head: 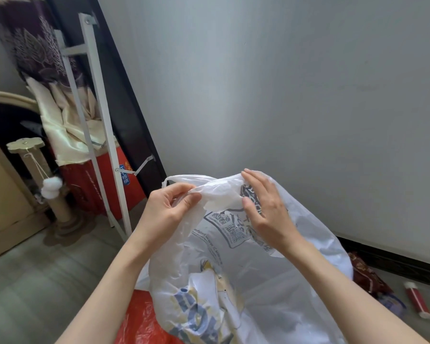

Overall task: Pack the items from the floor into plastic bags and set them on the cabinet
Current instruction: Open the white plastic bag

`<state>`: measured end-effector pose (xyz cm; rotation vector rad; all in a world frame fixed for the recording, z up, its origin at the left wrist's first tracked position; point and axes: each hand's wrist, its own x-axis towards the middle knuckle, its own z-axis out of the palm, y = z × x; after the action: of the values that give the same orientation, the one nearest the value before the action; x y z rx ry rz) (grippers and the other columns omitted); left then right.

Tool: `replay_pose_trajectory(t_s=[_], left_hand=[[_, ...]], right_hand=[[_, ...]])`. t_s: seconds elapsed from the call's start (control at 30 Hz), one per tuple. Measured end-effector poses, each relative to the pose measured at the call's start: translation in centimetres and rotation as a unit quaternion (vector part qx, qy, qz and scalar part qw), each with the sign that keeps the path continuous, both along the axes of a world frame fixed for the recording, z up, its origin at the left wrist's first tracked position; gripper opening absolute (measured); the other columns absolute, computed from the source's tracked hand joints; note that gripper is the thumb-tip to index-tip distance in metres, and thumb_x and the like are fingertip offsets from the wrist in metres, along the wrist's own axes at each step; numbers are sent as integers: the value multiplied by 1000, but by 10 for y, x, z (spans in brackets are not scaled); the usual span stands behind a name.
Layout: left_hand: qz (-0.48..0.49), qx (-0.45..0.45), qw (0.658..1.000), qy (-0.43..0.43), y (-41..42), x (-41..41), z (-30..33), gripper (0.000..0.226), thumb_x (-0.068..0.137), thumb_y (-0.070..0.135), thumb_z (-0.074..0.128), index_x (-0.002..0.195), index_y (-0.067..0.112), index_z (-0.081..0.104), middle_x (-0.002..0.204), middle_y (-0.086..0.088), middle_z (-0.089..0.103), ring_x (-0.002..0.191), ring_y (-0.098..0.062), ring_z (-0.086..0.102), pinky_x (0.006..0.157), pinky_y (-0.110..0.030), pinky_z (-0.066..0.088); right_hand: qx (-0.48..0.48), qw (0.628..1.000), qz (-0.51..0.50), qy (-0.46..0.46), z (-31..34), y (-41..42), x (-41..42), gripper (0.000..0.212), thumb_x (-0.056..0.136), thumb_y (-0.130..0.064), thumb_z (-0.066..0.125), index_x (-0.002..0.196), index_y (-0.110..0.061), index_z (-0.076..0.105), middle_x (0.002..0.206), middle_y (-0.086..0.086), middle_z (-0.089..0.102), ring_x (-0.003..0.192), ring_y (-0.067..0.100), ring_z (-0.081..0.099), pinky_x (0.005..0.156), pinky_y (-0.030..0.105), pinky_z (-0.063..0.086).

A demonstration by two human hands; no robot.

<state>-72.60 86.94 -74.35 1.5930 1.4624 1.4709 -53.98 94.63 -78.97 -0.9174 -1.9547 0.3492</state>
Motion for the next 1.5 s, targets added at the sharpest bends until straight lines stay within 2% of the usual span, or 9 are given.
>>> replay_pose_trajectory(t_s=[0.2,0.43,0.57,0.73,0.87,1.03,1.2,1.3,1.5], left_hand=[[-17,14,1000,16,-5,-9,4,15,75,31,58,86,25,67,85,13,69,77,-2,64,68,-17,53],[192,-20,950,246,13,-30,-25,13,92,18,52,94,21,64,88,9,62,91,-17,58,83,-36,47],[168,117,926,317,13,-3,-29,28,91,22,40,113,20,55,111,2,59,102,-13,52,92,-29,33],[-34,170,920,352,16,27,-33,44,85,41,52,123,23,43,112,1,59,97,-7,54,84,-20,44],[27,189,927,324,18,22,-29,31,84,40,51,105,19,60,86,1,60,66,-15,59,58,-33,52],[135,124,958,219,16,14,-23,14,79,27,68,83,14,72,79,2,67,72,-16,63,66,-40,52],[185,72,967,158,15,2,-15,18,81,31,66,79,15,73,74,0,70,71,-14,62,66,-32,48],[207,58,966,145,12,-3,-10,24,83,32,64,75,11,73,66,-5,68,68,-21,62,60,-23,41],[209,-34,947,243,10,-34,-8,19,85,37,60,88,23,72,81,8,64,81,-17,60,72,-36,50]], right_hand=[[113,983,-115,-89,-6,19,13,36,86,-32,43,106,-11,64,102,3,67,101,22,58,90,36,46],[-64,998,0,11,7,15,17,18,89,-14,56,73,-11,64,62,-5,57,59,7,46,63,12,35],[-149,985,35,77,19,5,4,31,92,-10,50,63,-19,50,57,-8,45,52,-2,42,54,14,32],[-196,966,78,149,27,-6,-15,33,97,-11,42,69,5,48,62,6,40,59,11,35,59,29,29],[-196,969,59,141,25,-5,-20,27,96,-9,41,75,0,56,69,3,52,69,15,44,66,30,34],[-68,984,-54,158,13,-9,-16,17,89,-26,51,85,-14,62,86,-4,54,88,17,56,84,31,46],[56,990,-66,-114,2,-19,-14,65,70,-64,51,111,-15,58,110,2,57,101,19,52,82,35,42],[114,971,-106,-183,2,-21,-19,35,79,-46,47,87,-17,66,90,1,65,84,25,59,67,30,40],[-82,990,-111,-33,13,-1,11,22,94,-17,43,85,-9,61,82,16,67,80,38,57,70,38,40]])
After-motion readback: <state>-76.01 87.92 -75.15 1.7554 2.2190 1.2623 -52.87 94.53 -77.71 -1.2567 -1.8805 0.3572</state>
